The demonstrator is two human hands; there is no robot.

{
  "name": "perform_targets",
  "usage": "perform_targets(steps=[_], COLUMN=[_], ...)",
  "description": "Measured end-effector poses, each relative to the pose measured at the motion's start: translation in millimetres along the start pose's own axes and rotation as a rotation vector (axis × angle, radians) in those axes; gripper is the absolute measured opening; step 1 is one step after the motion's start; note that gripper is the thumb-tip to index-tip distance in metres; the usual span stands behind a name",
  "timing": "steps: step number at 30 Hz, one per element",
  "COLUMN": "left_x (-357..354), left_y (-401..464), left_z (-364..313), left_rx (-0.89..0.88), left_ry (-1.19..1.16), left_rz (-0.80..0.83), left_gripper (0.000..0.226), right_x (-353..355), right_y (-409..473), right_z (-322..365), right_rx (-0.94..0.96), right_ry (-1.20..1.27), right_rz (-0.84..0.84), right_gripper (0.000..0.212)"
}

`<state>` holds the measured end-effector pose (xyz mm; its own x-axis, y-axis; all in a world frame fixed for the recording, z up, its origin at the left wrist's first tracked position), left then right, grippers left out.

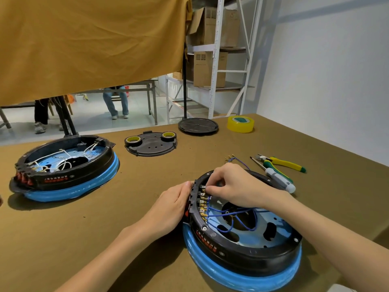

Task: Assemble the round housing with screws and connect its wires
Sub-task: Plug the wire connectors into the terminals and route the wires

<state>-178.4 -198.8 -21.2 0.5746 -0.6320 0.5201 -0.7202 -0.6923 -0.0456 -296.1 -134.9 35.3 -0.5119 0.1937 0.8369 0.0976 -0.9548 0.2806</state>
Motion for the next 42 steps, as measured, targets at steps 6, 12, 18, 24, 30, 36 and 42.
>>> perform_targets(steps=[6,12,18,24,30,36,42], left_x=[-2,2,1,0,0,0,3], left_y=[2,7,11,10,11,10,8], left_z=[-2,0,0,6,5,4,1], left_rx=[0.01,0.067,0.109,0.091,0.081,0.075,0.058], left_ry=[-0.037,-0.074,-0.148,-0.154,-0.134,-0.103,-0.082], left_rz=[0.075,0.04,0.017,-0.035,-0.01,-0.027,-0.061], left_gripper=[0.046,0.049,0.038,0.052,0.062,0.066,0.067], right_x=[0,40,93,54,55,65,86], right_y=[0,-4,-6,6,10,7,11], right_z=[5,-12,-114,-176,-186,-181,-157], right_rx=[-0.008,-0.075,-0.402,-0.573,-0.586,-0.551,-0.452], right_ry=[0.003,0.001,-0.135,-0.279,-0.204,-0.125,0.0], right_rz=[0.001,-0.08,-0.306,0.043,-0.106,-0.248,-0.378], right_gripper=[0.017,0.019,0.015,0.035,0.013,0.011,0.014])
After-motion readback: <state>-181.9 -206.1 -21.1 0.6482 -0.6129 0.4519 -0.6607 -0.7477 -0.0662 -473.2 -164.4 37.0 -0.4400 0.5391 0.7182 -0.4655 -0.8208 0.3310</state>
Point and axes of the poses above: each hand's wrist, its own y-axis towards the middle knuckle, its own x-axis out of the back of the hand, z = x × y, the point moved 10 cm from there along y, towards the middle knuckle, and after that the axes turned 15 degrees about x, right-handed, at the moved point
